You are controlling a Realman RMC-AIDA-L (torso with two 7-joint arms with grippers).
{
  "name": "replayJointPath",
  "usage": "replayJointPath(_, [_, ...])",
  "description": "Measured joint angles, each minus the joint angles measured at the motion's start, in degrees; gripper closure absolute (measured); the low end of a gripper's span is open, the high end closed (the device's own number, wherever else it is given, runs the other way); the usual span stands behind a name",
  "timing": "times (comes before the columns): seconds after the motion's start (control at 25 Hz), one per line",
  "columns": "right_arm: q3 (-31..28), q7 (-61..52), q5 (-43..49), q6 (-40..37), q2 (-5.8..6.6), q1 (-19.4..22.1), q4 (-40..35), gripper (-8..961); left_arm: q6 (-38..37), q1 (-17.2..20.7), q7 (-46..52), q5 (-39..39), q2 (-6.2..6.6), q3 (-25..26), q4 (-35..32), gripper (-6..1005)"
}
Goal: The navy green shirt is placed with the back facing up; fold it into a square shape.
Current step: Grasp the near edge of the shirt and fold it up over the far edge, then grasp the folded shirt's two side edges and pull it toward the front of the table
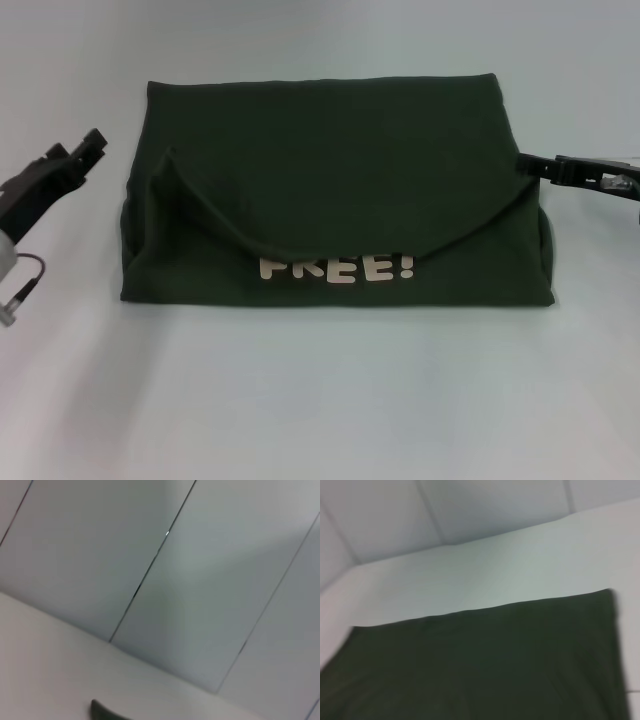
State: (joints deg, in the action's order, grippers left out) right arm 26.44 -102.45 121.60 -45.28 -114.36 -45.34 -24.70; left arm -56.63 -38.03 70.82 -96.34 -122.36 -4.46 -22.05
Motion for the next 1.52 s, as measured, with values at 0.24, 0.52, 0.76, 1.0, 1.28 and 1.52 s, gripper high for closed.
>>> replayJointPath(0.24, [-0.4, -5.28, -0.45, -17.34, 1.12, 3.69, -4.15, 272, -13.47, 6.54, 2.0, -1.43, 0.28, -1.77, -2.63, 395])
replayJointPath(0.52, [-0.42, -7.42, -7.19, -29.02, 1.76, 8.26, -5.12, 265, -15.39, 11.89, 1.94, -5.06, -1.34, -10.49, -8.95, 317])
replayJointPath(0.76, [-0.04, -7.83, -8.41, -29.64, 1.47, 9.83, -4.79, 266, -7.27, 11.57, -1.14, -10.3, -1.54, -14.28, -8.04, 318])
replayJointPath(1.0, [-0.05, -7.68, -8.4, -28.5, 0.97, 10.26, -4.26, 267, 1.16, 9.8, -5.41, -10.27, -1.71, -18.09, -5.03, 319])
replayJointPath(1.28, [-0.41, -7.92, -8.52, -27.22, 0.67, 10.63, -4.13, 268, 5.66, 8.3, -7.29, -10.4, -1.65, -18.83, -4.38, 320])
replayJointPath(1.52, [-0.43, -7.94, -8.56, -26.36, 0.55, 10.84, -4.04, 268, 6.79, 8.14, -7.36, -10.46, -1.68, -21.26, -4.3, 321])
